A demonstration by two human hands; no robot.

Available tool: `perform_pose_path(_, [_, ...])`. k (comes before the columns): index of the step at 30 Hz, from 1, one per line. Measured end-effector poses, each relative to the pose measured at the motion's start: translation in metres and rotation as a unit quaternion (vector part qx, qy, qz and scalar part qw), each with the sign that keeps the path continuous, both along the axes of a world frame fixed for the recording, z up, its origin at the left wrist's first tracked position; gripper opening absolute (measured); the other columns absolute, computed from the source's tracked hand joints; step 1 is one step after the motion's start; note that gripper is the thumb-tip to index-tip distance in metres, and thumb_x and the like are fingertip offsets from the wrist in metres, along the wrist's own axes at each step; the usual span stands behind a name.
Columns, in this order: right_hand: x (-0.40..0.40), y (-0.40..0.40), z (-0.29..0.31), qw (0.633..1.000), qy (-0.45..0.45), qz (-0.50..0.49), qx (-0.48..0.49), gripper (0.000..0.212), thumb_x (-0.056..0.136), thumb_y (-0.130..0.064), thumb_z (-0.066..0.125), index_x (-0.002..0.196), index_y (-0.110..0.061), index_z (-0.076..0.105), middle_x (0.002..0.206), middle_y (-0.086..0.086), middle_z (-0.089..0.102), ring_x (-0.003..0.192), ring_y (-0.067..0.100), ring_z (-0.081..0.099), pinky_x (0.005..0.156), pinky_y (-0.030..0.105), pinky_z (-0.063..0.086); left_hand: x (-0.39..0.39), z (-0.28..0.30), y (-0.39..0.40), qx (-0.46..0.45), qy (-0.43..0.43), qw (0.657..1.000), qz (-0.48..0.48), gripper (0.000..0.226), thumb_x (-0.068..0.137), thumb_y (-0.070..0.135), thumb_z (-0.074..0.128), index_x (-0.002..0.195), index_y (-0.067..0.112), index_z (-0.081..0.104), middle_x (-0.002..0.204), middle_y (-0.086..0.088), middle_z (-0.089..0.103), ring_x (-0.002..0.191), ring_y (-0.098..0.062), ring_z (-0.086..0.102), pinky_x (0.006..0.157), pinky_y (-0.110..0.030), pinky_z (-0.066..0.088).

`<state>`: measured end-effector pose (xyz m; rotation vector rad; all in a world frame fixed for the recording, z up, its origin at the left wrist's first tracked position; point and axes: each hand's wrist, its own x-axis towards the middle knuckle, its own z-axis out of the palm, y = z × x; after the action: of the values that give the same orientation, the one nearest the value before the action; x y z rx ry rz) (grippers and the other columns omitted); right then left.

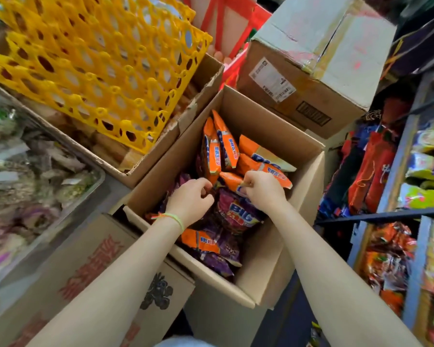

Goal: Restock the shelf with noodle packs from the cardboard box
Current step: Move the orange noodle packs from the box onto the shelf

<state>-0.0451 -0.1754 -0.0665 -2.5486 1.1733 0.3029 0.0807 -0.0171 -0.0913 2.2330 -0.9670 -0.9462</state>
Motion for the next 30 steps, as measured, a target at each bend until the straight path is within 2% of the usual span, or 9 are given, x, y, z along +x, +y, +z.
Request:
perform_pose_path(4, [-0.004, 0.005, 0.026, 0.991, -0.063, 0.035, 0.115, 0.016, 0.086, -0.022, 0.074, 0.079, -0.025, 0.06, 0.086, -0.006, 0.054, 0.084, 0.014, 0.055, 0.071, 0.028, 0.041, -0.002, -0.002, -0.005, -0.025, 0.085, 0.994, -0.068, 0.074, 0.079, 0.039, 0.078, 0.142, 0.03, 0.041, 0.139, 0.003, 0.05, 0.125, -0.017, 0.052, 0.104, -0.04, 0.048])
perform_pose_path(7, [-0.008, 0.009, 0.047, 0.955, -0.108, 0.027, 0.274, 0.017, 0.09, -0.023, 0.071, 0.078, -0.028, 0.059, 0.082, -0.012, 0.061, 0.078, 0.001, 0.059, 0.07, 0.02, 0.047, 0.002, -0.001, -0.006, -0.08, 0.149, 0.984, -0.055, 0.061, 0.063, 0.042, 0.088, 0.116, 0.035, 0.058, 0.117, 0.012, 0.064, 0.107, -0.008, 0.063, 0.094, -0.041, 0.054])
perform_pose_path(9, [-0.008, 0.011, 0.052, 0.943, -0.122, 0.007, 0.309, 0.011, 0.092, -0.028, 0.068, 0.083, -0.028, 0.063, 0.087, -0.008, 0.068, 0.08, 0.003, 0.065, 0.069, 0.022, 0.054, 0.004, 0.001, -0.004, -0.078, 0.228, 0.969, -0.052, 0.053, 0.062, 0.039, 0.091, 0.109, 0.04, 0.065, 0.107, 0.016, 0.072, 0.099, -0.002, 0.068, 0.093, -0.039, 0.056])
perform_pose_path(11, [-0.006, 0.011, 0.046, 0.948, -0.15, -0.043, 0.278, 0.013, 0.095, -0.034, 0.064, 0.085, -0.027, 0.065, 0.088, -0.003, 0.07, 0.082, 0.012, 0.068, 0.069, 0.03, 0.055, 0.004, 0.0, -0.002, -0.052, 0.23, 0.971, -0.049, 0.046, 0.066, 0.042, 0.089, 0.106, 0.037, 0.069, 0.101, 0.017, 0.074, 0.095, -0.002, 0.069, 0.093, -0.039, 0.056])
perform_pose_path(14, [-0.006, 0.003, 0.025, 0.971, -0.174, -0.129, 0.097, 0.011, 0.097, -0.032, 0.059, 0.101, -0.023, 0.065, 0.103, -0.002, 0.064, 0.097, 0.016, 0.061, 0.075, 0.028, 0.05, 0.003, -0.003, -0.001, -0.041, 0.129, 0.991, -0.018, 0.044, 0.071, 0.052, 0.082, 0.108, 0.035, 0.067, 0.1, 0.017, 0.073, 0.092, -0.003, 0.068, 0.089, -0.038, 0.058])
perform_pose_path(17, [-0.012, -0.011, 0.002, 0.987, -0.038, -0.153, -0.027, 0.045, 0.093, -0.03, 0.064, 0.133, -0.019, 0.047, 0.128, 0.008, 0.049, 0.119, 0.026, 0.05, 0.096, 0.041, 0.048, 0.007, -0.005, 0.0, -0.034, 0.072, 0.996, 0.03, 0.049, 0.074, 0.056, 0.077, 0.114, 0.033, 0.063, 0.107, 0.013, 0.071, 0.096, -0.009, 0.068, 0.087, -0.04, 0.058])
perform_pose_path(21, [-0.012, -0.017, -0.018, 0.977, 0.118, -0.177, 0.016, 0.065, 0.092, -0.028, 0.066, 0.145, -0.016, 0.031, 0.142, 0.014, 0.042, 0.125, 0.036, 0.051, 0.098, 0.049, 0.047, 0.01, -0.002, -0.001, -0.027, 0.091, 0.99, 0.103, 0.048, 0.076, 0.051, 0.079, 0.115, 0.028, 0.062, 0.108, 0.009, 0.07, 0.095, -0.01, 0.067, 0.082, -0.03, 0.055])
perform_pose_path(26, [-0.003, -0.015, -0.013, 0.977, 0.028, -0.212, -0.022, 0.022, 0.094, -0.015, 0.055, 0.116, -0.011, 0.059, 0.116, 0.011, 0.063, 0.103, 0.032, 0.061, 0.081, 0.039, 0.053, 0.009, -0.001, 0.002, -0.026, 0.107, 0.987, 0.115, 0.053, 0.076, 0.053, 0.079, 0.118, 0.027, 0.061, 0.109, 0.008, 0.07, 0.098, -0.012, 0.067, 0.085, -0.031, 0.055])
perform_pose_path(30, [-0.011, -0.004, 0.03, 0.97, -0.127, -0.203, -0.043, 0.018, 0.096, -0.023, 0.057, 0.106, -0.012, 0.067, 0.105, 0.002, 0.061, 0.094, 0.02, 0.059, 0.071, 0.028, 0.044, 0.011, 0.001, 0.003, -0.048, 0.148, 0.975, 0.155, 0.049, 0.074, 0.054, 0.079, 0.115, 0.032, 0.063, 0.104, 0.011, 0.071, 0.094, -0.01, 0.068, 0.087, -0.035, 0.057])
